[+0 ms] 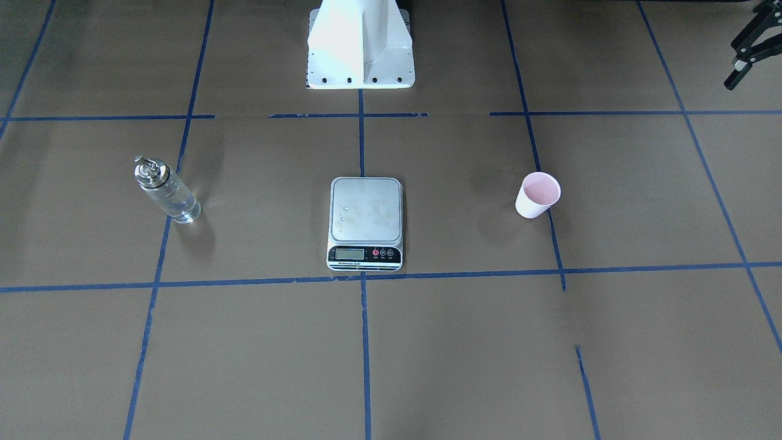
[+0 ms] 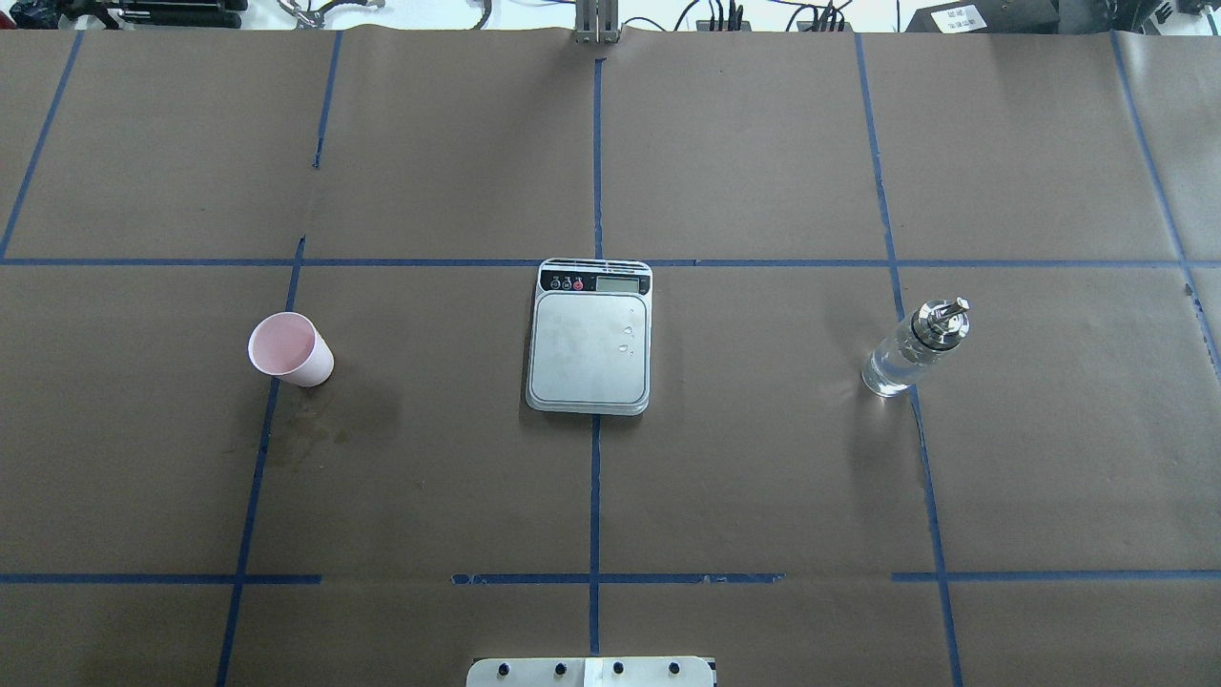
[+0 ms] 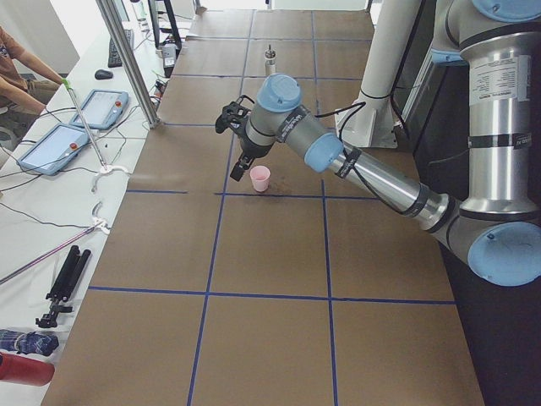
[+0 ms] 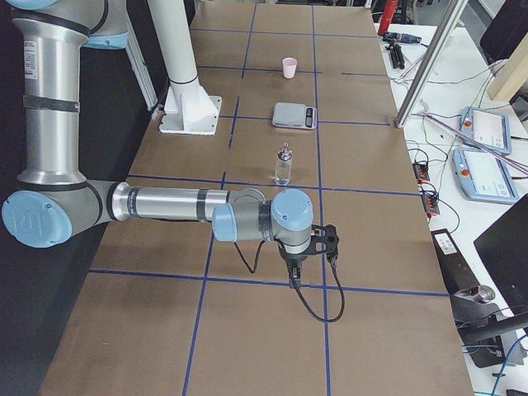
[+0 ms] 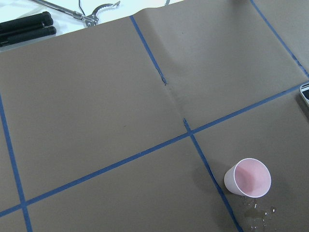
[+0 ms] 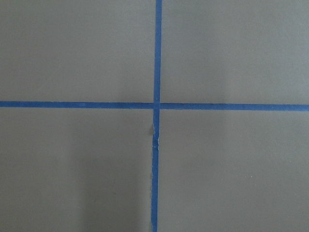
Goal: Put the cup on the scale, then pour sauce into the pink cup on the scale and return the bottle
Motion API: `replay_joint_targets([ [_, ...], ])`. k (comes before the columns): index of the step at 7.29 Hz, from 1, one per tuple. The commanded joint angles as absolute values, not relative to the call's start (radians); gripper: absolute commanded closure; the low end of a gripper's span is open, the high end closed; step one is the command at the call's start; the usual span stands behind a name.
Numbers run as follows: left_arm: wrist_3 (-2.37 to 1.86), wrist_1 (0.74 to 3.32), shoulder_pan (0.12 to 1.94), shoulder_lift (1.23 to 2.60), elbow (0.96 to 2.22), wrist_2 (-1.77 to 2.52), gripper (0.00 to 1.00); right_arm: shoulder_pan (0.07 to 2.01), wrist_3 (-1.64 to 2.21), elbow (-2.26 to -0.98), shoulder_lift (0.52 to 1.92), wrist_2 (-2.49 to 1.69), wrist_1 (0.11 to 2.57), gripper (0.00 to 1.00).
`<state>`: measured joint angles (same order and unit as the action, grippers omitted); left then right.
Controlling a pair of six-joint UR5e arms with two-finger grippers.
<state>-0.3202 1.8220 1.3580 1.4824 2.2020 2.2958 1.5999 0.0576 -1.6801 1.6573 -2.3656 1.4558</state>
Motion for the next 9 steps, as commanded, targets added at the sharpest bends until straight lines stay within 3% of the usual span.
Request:
replay_joint_targets([
  [1, -0.749, 1.816, 1.258, 1.555, 2.141, 2.189, 0.0, 1.6, 0.057, -1.707, 1.663, -2.365, 1.456, 0.0],
  [7, -1.162, 1.832, 0.822, 1.612, 2.108, 2.029, 0.0, 1.6, 0.069, -1.735, 1.664, -2.359, 1.468, 0.0],
  [9, -1.259, 1.83, 0.776, 1.634, 2.062, 1.973, 0.0, 1.6, 0.069, -1.733, 1.666, -2.364, 1.47, 0.0],
])
